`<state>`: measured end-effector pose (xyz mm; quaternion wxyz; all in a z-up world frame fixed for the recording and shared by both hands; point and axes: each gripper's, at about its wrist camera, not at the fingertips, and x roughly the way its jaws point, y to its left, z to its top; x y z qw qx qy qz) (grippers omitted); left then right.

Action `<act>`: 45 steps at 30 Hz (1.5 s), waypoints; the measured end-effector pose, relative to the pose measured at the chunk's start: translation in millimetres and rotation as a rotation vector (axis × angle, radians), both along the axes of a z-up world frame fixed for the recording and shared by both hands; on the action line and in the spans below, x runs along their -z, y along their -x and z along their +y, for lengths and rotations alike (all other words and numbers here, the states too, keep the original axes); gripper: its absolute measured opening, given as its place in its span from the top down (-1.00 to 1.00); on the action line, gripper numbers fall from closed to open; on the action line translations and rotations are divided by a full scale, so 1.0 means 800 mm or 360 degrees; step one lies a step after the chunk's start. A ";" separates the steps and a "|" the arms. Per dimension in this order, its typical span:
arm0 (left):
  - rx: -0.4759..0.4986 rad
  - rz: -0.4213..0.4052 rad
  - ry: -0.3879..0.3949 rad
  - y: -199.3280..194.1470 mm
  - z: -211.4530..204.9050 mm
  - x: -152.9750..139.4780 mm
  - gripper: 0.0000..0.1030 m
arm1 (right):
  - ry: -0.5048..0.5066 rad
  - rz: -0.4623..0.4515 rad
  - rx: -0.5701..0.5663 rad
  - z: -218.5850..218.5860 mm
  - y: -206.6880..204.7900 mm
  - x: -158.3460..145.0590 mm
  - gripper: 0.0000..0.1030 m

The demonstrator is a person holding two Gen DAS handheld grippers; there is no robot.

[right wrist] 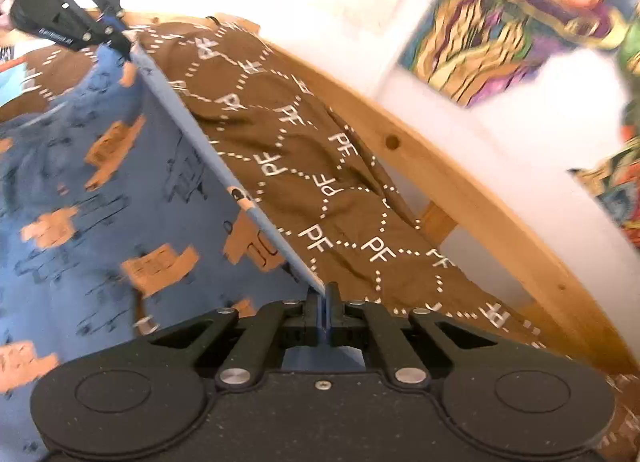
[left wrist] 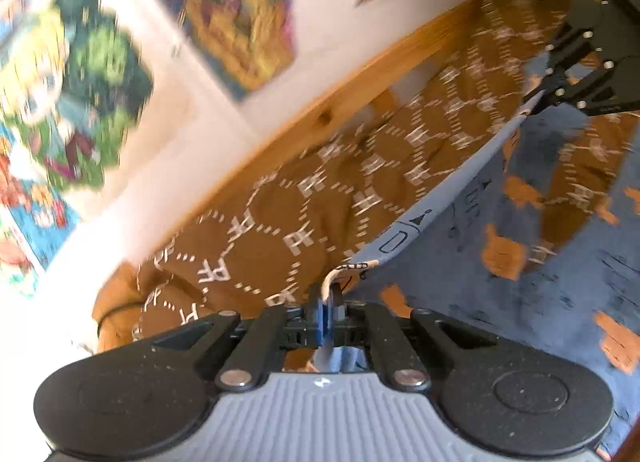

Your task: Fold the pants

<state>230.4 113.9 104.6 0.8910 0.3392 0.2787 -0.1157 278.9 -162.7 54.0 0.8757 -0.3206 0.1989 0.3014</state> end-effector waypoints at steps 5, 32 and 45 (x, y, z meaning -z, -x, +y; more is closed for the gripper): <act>0.0122 -0.0084 -0.0037 0.070 -0.013 0.031 0.97 | 0.0009 -0.0020 0.0117 -0.014 0.077 0.027 1.00; 0.0046 0.0126 -0.0342 0.177 -0.010 0.151 0.96 | 0.0180 0.0094 -0.0009 0.009 0.246 0.118 1.00; 0.0049 0.0166 -0.0386 0.178 -0.009 0.161 0.96 | 0.0166 0.0163 -0.0023 0.011 0.254 0.132 1.00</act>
